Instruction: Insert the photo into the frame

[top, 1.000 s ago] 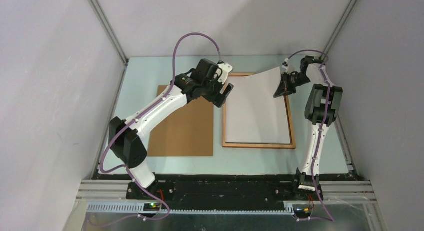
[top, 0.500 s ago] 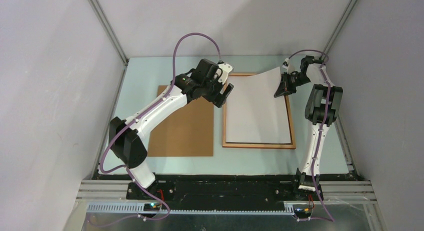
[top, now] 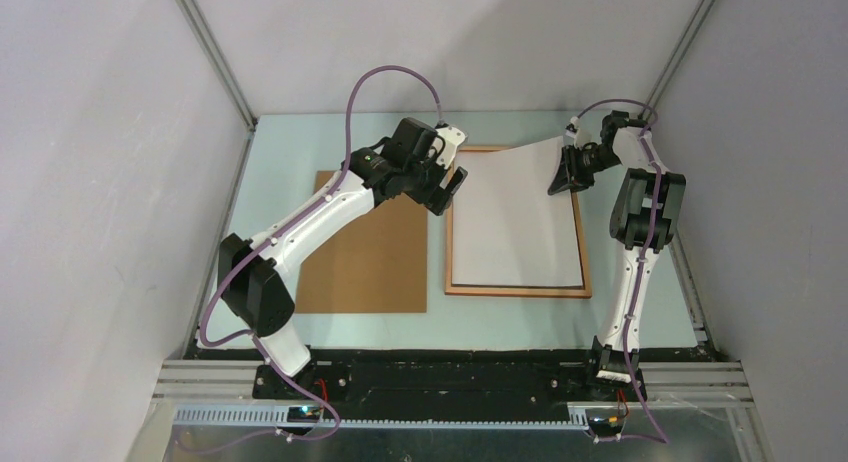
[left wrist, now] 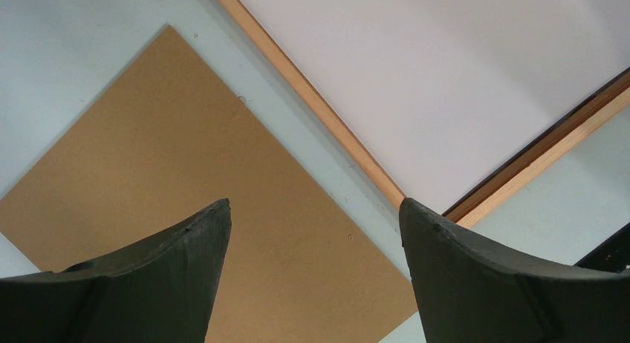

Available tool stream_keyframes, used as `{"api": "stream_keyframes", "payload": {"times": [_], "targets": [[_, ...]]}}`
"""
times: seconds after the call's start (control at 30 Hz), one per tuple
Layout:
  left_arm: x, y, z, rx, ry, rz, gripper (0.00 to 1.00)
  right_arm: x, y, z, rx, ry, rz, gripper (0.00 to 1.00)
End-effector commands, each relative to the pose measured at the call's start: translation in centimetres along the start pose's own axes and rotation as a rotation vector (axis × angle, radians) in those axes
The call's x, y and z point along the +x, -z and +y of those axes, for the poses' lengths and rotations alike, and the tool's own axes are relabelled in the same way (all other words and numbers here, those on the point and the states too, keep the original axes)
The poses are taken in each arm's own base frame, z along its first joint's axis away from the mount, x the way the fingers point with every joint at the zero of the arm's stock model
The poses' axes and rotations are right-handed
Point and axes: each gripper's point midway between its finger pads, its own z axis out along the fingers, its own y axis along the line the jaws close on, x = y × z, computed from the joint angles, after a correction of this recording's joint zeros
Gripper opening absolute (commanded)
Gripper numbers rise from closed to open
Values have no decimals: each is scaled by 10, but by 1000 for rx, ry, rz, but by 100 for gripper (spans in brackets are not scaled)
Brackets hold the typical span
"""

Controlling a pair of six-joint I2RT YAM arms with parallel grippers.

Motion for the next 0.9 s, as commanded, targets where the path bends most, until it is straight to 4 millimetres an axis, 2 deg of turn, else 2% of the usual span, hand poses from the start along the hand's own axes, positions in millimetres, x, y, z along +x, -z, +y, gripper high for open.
{"api": "stream_keyframes", "payload": {"times": [0.0, 0.13, 0.33, 0.87], "targets": [[3, -4, 4, -13, -18, 2, 88, -12, 15, 9, 33, 44, -42, 34], [3, -4, 5, -13, -16, 3, 88, -13, 17, 9, 41, 46, -45, 39], [4, -4, 5, -13, -16, 3, 88, -12, 21, 9, 55, 49, -48, 43], [3, -1, 5, -14, -19, -1, 88, -12, 27, 1, 92, 45, -60, 39]]}}
